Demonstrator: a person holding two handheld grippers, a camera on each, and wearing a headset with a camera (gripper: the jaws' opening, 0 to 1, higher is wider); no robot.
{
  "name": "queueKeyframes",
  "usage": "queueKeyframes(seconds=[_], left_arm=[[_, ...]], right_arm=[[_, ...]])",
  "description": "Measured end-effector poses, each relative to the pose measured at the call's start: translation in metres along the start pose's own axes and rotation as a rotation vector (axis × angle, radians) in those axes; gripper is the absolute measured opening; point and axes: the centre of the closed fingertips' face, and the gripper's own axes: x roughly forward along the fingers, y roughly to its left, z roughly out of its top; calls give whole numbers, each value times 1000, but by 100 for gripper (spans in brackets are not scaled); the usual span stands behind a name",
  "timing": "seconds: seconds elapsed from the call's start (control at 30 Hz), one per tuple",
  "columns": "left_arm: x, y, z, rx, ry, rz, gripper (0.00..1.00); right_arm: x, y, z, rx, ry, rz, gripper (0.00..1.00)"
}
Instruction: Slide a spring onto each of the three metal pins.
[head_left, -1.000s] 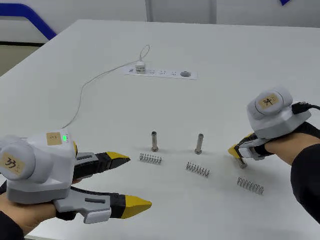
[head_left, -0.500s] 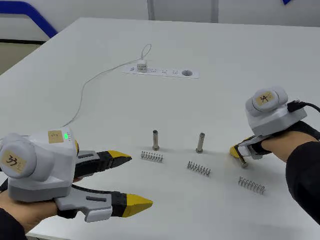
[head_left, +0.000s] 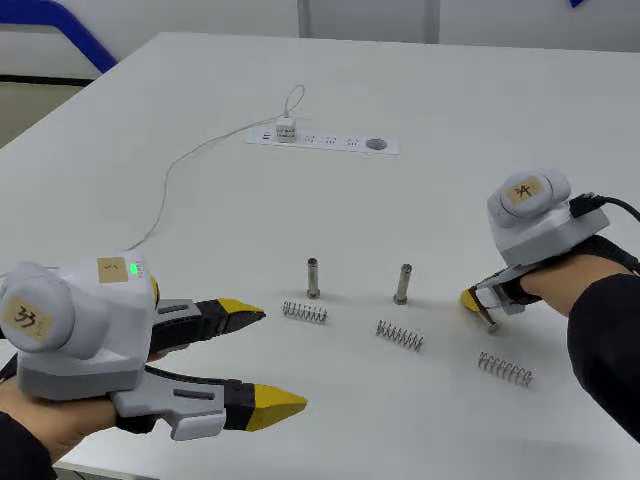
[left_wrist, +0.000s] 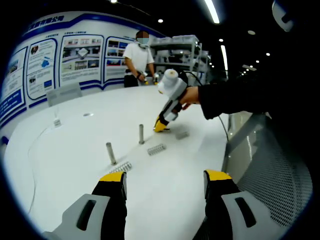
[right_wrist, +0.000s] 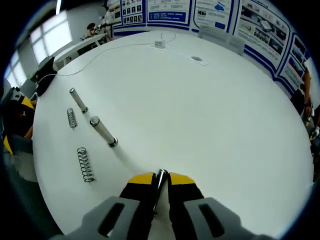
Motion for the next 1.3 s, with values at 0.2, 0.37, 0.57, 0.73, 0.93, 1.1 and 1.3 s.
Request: queueKeyframes(seconds=[0.2, 0.37, 0.57, 0.73, 0.93, 1.1, 1.3], left_arm=[[0, 0, 0, -2, 0, -1, 63], [0, 0, 0, -3, 3, -2, 63], [0, 1, 0, -6, -1, 2, 63], [-1, 0, 0, -4, 0, 2, 62], [-1, 0, 1, -4, -2, 4, 62], [-1, 0, 1, 1, -2, 2, 61], [0, -1, 1, 5, 1, -2, 61]], right_arm=[[1, 0, 1, -19, 14, 9, 10], [2, -2, 2, -17, 61, 31, 12], [4, -2, 1, -19, 109, 49, 12], [3, -1, 0, -30, 129, 50, 12], [3, 0, 0, 15, 94, 50, 9], [-2, -4, 1, 24, 41, 35, 9], [-15, -4, 8, 19, -7, 26, 9]])
